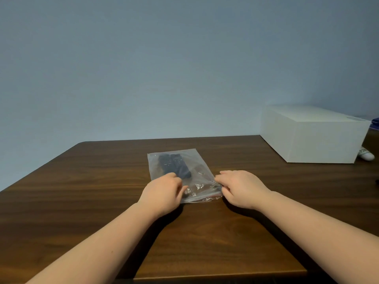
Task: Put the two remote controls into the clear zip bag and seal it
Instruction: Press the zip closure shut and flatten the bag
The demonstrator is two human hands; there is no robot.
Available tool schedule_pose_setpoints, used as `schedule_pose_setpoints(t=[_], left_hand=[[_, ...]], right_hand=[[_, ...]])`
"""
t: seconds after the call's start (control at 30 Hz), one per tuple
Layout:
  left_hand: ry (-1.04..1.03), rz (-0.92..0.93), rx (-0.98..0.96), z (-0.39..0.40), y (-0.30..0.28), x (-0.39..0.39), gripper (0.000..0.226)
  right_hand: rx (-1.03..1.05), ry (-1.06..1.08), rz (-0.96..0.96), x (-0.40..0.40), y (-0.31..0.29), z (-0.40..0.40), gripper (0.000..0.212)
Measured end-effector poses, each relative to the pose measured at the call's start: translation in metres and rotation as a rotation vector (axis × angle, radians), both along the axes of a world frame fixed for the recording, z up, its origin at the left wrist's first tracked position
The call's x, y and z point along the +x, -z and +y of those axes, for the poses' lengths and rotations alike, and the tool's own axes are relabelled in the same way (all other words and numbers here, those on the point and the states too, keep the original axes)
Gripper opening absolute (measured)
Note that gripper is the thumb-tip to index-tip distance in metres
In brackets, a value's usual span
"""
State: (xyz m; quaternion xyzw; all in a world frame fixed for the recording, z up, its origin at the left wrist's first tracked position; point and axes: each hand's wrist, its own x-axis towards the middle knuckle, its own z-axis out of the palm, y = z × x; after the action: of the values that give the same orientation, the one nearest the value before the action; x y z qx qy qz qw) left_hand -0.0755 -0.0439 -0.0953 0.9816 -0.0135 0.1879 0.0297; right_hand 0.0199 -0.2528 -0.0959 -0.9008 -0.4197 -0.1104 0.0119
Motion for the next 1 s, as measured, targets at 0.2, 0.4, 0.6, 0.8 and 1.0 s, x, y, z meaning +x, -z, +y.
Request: schedule_pose_setpoints(t=[0.2,0.4,0.6,0.8,1.0], left_hand=[[-0.276,0.200,-0.227,0.017,0.009,0.028,0.072],[-0.314,0.447,-0.227,0.026,0.009,0.053,0.109],[-0.228,0.415,-0.314,0.025,0.015,0.070,0.105],[-0.158,0.351,-0.293,-0.007,0.018,0.112,0.102],[-0.073,0.311,-0.253,-0.050,0.017,0.170,0.104]], right_hand=[[0.098,0.028,0.220,0.003,0.001,0.036,0.042],[0.000,0.028,0.296,0.007,0.019,0.054,0.059],[-0.021,0.060,0.304,0.017,0.017,0.041,0.063],[-0.013,0.147,0.303,0.049,0.016,0.010,0.064],[-0.002,0.262,0.291,0.097,0.016,-0.029,0.063]])
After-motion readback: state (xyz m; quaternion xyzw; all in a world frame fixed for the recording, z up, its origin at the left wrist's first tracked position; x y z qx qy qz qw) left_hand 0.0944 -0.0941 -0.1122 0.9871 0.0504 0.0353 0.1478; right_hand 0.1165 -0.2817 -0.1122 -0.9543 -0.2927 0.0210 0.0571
